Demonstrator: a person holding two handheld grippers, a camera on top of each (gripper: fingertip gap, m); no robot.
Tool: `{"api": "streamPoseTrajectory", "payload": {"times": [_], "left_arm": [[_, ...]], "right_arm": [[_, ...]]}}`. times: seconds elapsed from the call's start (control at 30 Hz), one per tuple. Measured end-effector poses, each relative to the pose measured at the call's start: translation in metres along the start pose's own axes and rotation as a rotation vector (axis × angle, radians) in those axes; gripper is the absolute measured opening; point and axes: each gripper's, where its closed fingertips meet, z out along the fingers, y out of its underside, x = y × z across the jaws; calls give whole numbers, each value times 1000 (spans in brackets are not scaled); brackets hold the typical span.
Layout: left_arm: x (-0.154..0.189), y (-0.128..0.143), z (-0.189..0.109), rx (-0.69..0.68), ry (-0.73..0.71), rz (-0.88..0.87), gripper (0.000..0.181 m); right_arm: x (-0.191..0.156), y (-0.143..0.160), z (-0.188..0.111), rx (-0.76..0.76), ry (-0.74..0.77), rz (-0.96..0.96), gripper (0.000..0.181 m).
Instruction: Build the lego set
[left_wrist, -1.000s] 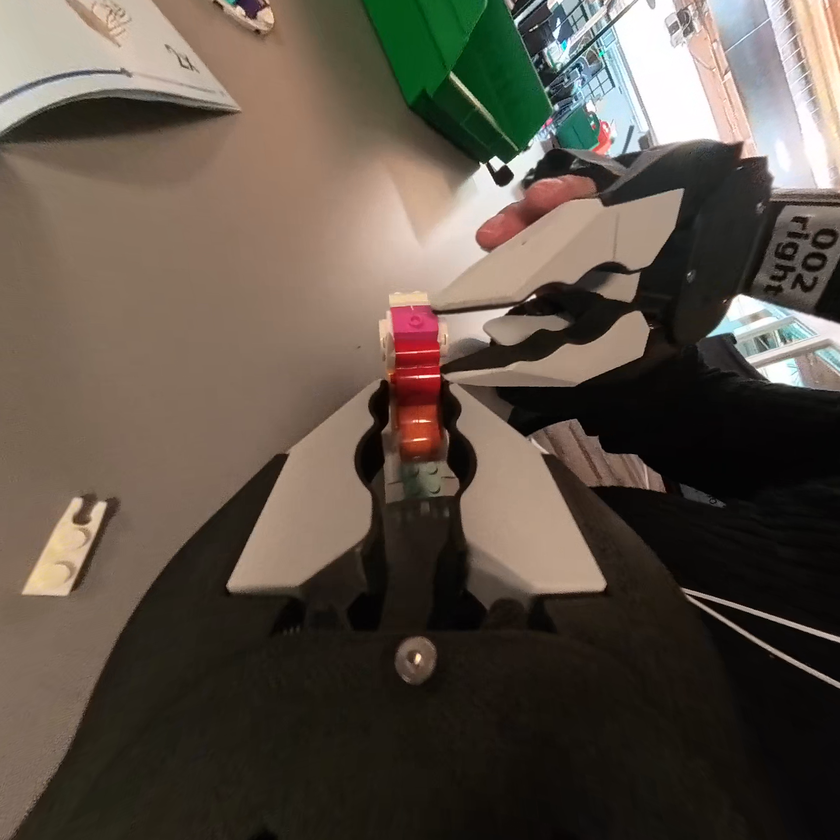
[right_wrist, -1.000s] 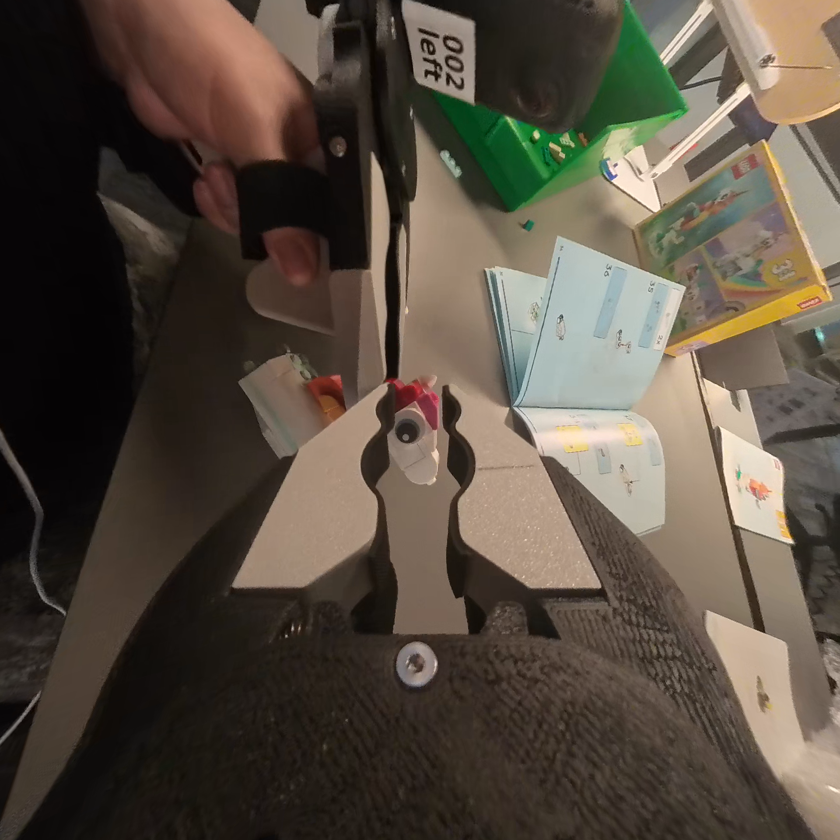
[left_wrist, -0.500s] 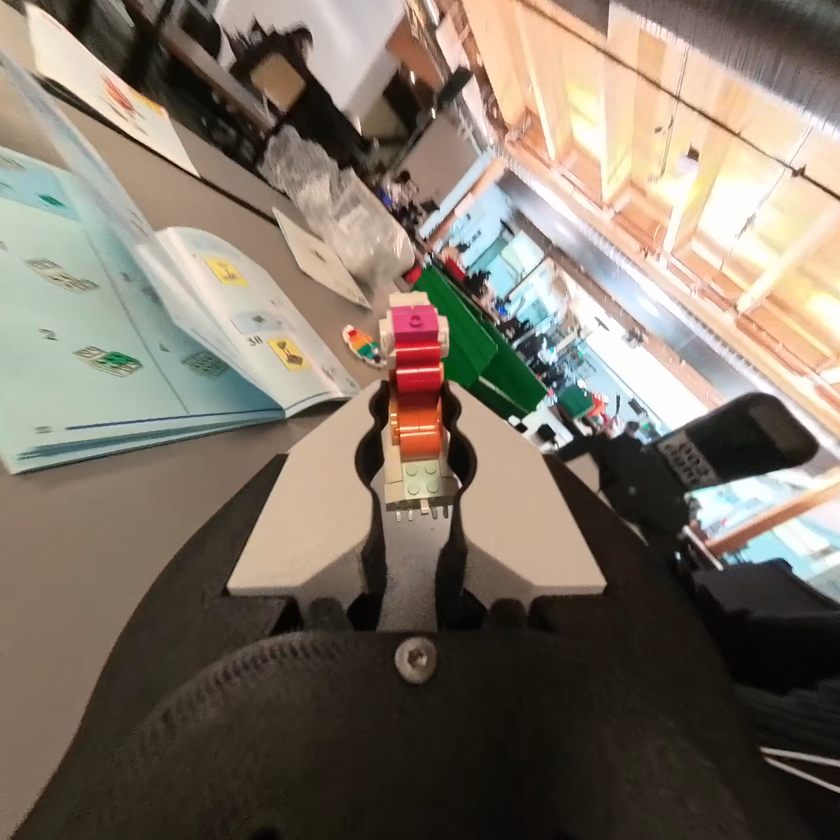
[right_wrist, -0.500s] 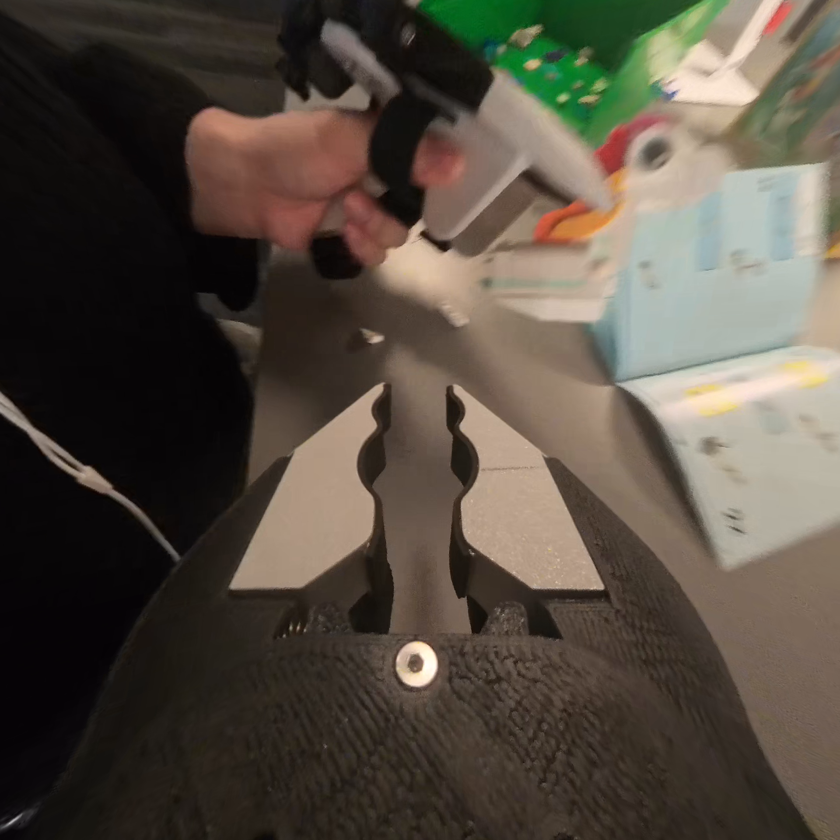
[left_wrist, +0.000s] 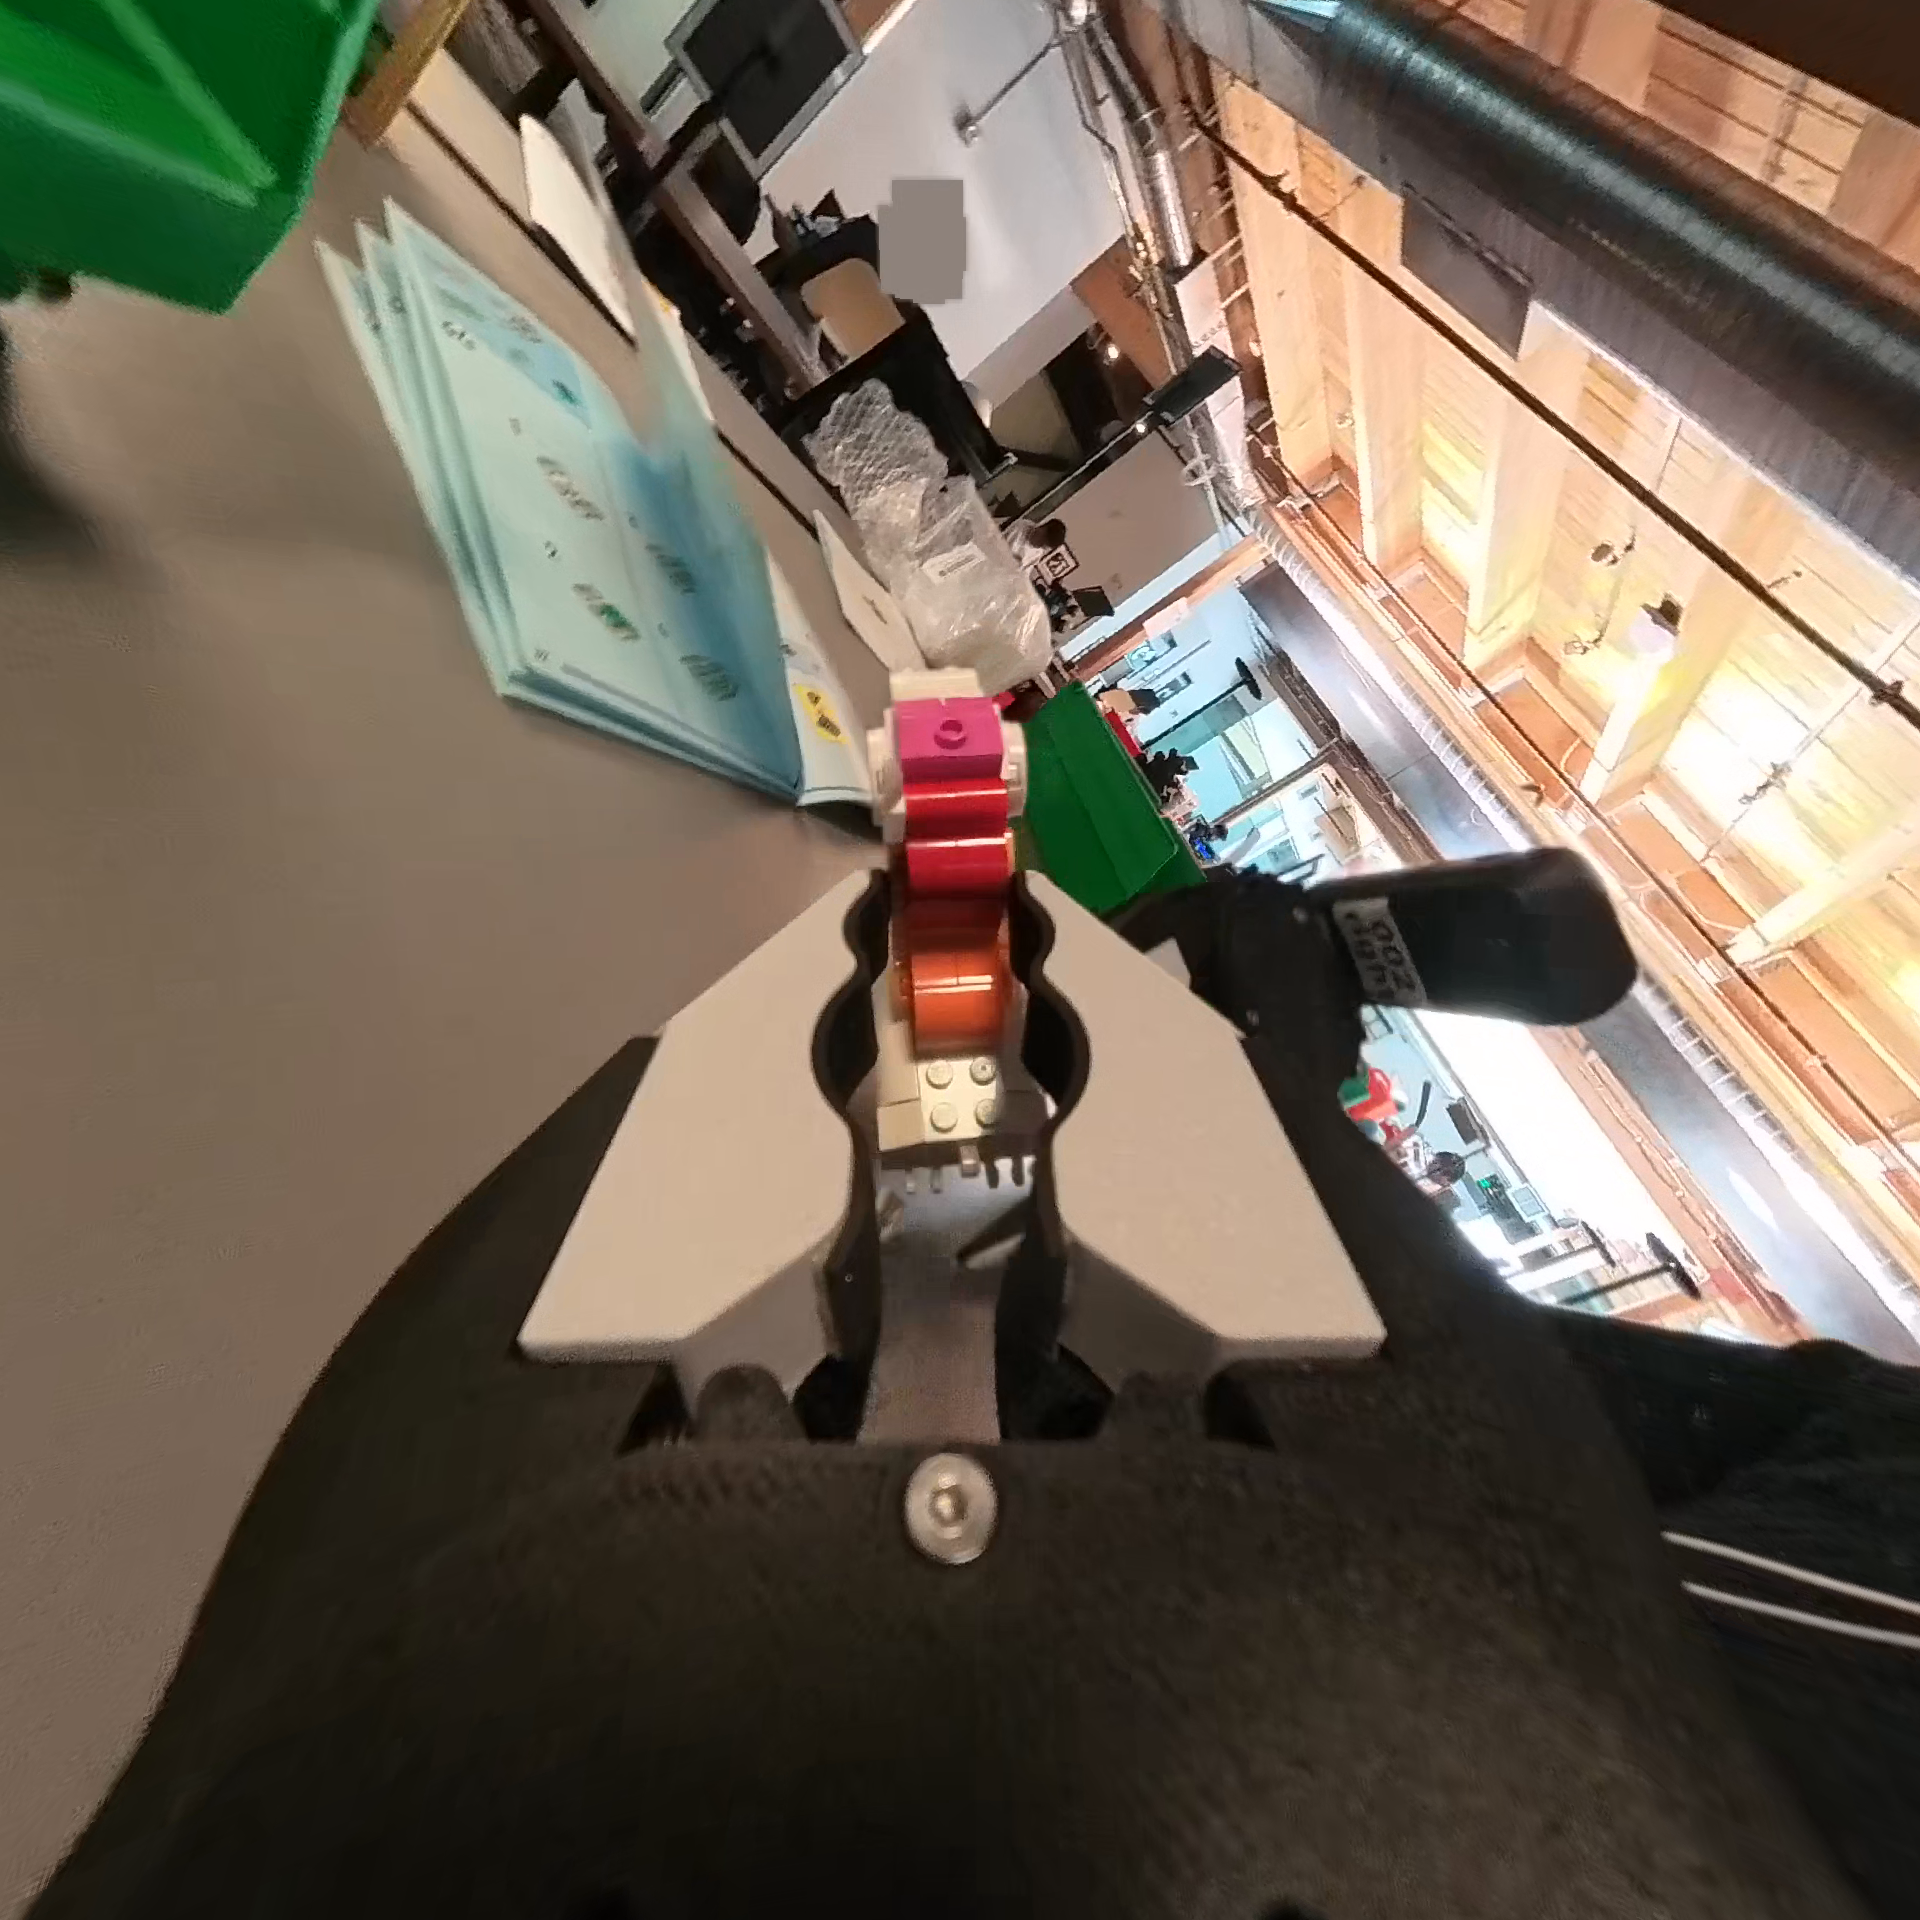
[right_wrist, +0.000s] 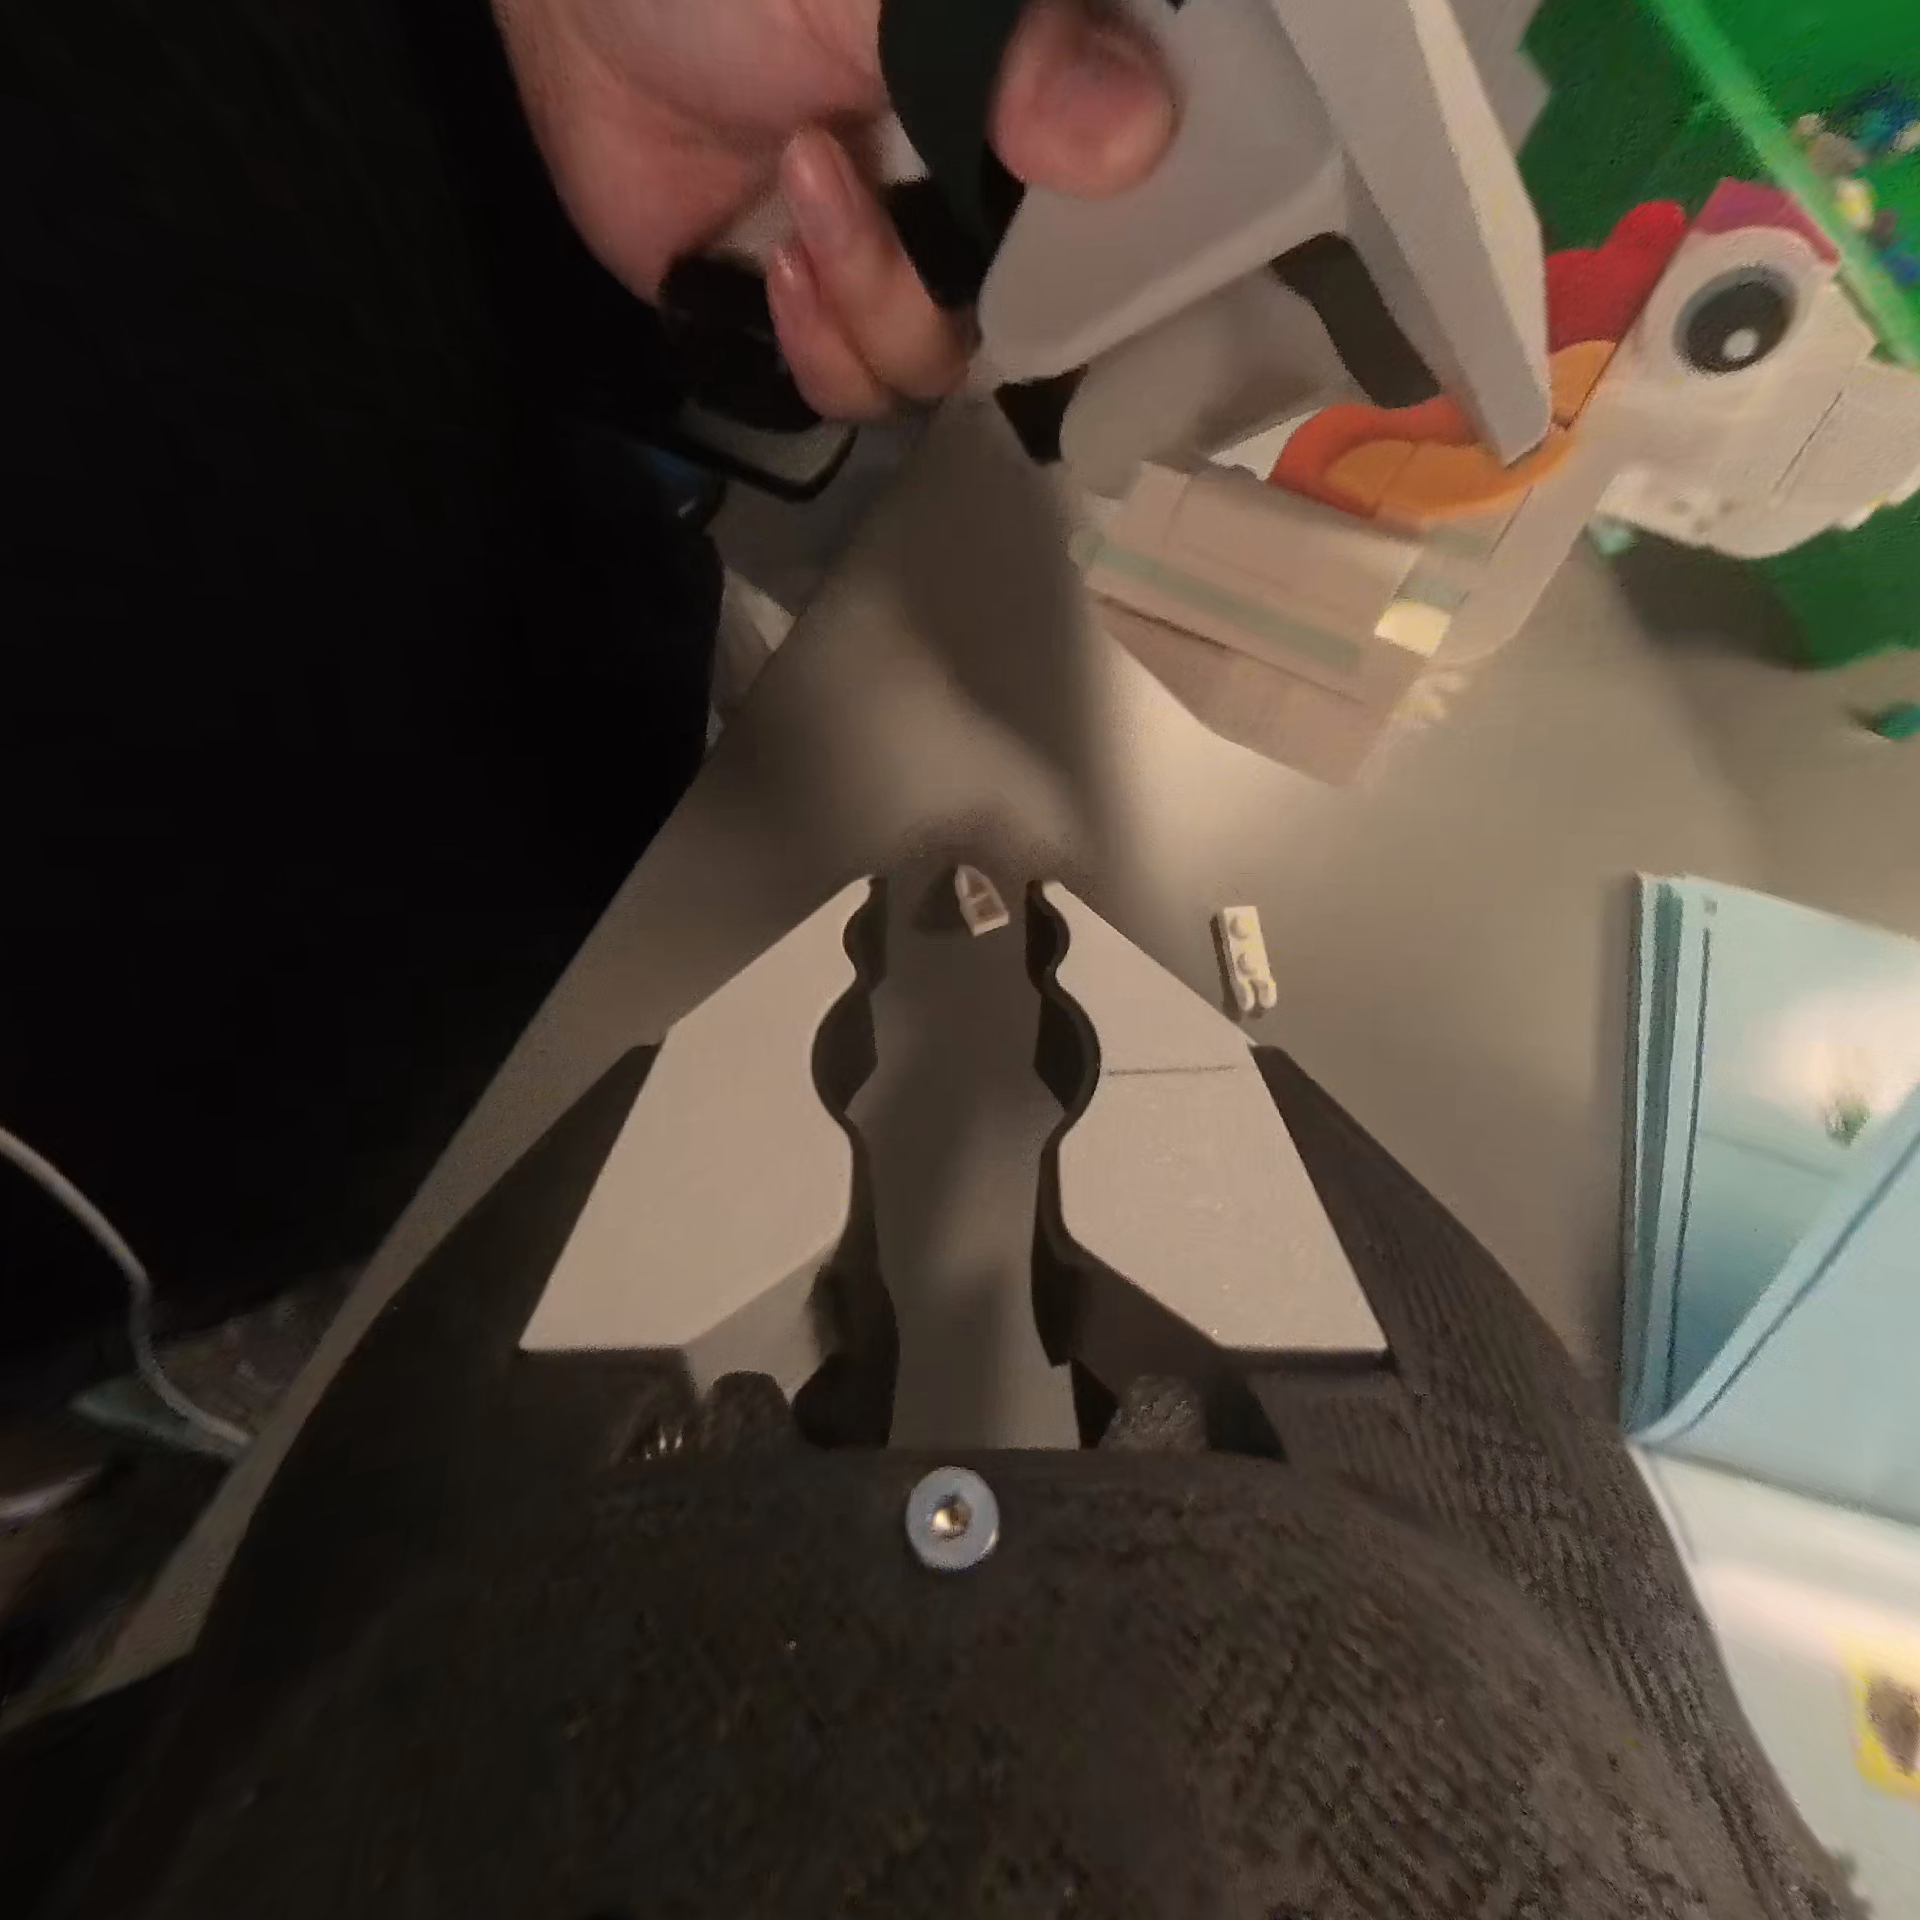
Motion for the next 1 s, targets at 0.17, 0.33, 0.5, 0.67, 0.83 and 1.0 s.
{"api": "streamPoseTrajectory", "payload": {"times": [0.17,0.33,0.5,0.67,0.83,1.0], "left_arm": [[-8,8,-12,3,-27,-57,22],[-9,10,-11,9,-11,-95,22],[-6,8,-1,33,30,-154,22],[0,8,16,42,68,-179,22],[14,17,38,8,108,-154,22],[26,24,45,-24,147,-144,22]], "right_arm": [[3,9,12,-124,-102,-54,22],[10,14,11,-167,-66,59,7],[21,34,-8,-202,154,327,6],[17,18,-25,-68,264,428,75],[35,-28,-33,112,444,422,99],[49,-18,-31,32,520,395,85]]}}
